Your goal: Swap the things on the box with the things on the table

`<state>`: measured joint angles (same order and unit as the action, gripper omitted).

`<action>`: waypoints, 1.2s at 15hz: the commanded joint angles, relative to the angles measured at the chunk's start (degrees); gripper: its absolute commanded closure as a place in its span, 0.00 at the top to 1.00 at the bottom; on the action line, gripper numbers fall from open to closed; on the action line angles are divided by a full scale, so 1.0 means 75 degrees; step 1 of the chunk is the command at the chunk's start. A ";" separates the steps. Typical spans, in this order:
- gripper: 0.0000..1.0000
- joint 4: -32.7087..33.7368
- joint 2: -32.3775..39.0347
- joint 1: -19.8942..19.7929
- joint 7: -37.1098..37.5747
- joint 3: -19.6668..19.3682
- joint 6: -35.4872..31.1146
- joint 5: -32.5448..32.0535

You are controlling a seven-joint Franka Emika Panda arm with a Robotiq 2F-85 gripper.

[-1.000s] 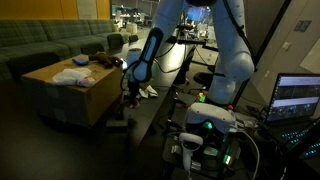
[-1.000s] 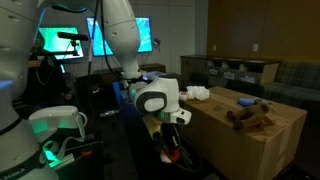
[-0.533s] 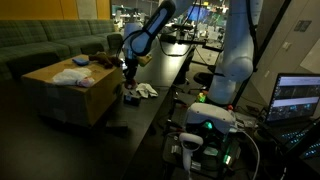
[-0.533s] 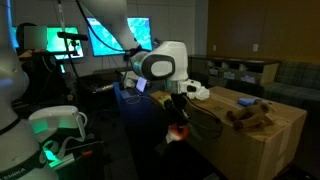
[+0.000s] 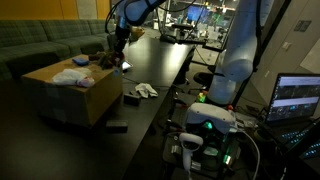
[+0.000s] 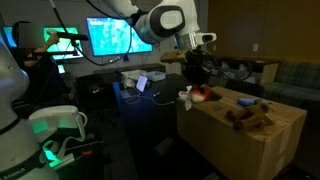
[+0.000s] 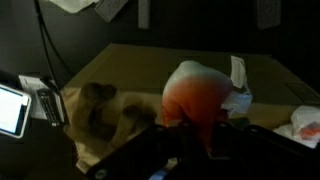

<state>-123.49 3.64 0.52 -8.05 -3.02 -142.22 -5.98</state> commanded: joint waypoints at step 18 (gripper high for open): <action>0.04 0.5630 0.4608 0.0149 -0.0197 0.0226 0.0608 -0.0425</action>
<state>-88.40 33.85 2.12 -9.82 -0.69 -141.23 -8.28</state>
